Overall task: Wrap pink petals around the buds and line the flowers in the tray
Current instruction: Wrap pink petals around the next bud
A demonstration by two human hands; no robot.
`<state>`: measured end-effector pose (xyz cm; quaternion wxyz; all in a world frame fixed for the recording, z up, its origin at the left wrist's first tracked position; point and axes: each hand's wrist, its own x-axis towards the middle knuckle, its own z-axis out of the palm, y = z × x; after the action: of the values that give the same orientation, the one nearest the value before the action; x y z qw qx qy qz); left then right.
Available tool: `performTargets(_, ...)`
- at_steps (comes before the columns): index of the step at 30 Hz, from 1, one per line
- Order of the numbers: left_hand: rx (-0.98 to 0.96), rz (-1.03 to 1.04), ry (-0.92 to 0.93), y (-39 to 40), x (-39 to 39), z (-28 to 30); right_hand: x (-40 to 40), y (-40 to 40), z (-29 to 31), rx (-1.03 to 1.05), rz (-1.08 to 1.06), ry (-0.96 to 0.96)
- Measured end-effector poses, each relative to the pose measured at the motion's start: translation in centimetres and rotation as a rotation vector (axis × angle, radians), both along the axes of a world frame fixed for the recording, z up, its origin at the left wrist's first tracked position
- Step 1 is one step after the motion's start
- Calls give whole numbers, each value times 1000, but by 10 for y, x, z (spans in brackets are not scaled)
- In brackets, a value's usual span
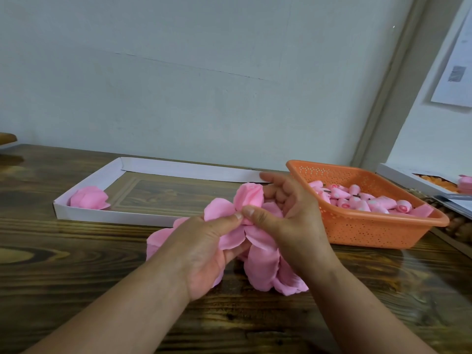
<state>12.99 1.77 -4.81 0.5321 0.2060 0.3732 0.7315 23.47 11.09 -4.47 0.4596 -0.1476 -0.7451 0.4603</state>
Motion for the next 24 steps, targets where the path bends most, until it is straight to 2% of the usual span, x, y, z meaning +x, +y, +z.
performTargets(3,-24,24,-1,0,0,0,2,-2,1,36,10,-50)
performTargets(13,-101,72,105,-5,1,5,4,-1,2,45,75,-26)
performTargets(17,-107,37,129,-6,-1,6,8,1,5,1,135,-7)
performTargets(24,-130,37,152,-6,0,4,7,-1,5,-60,84,-29)
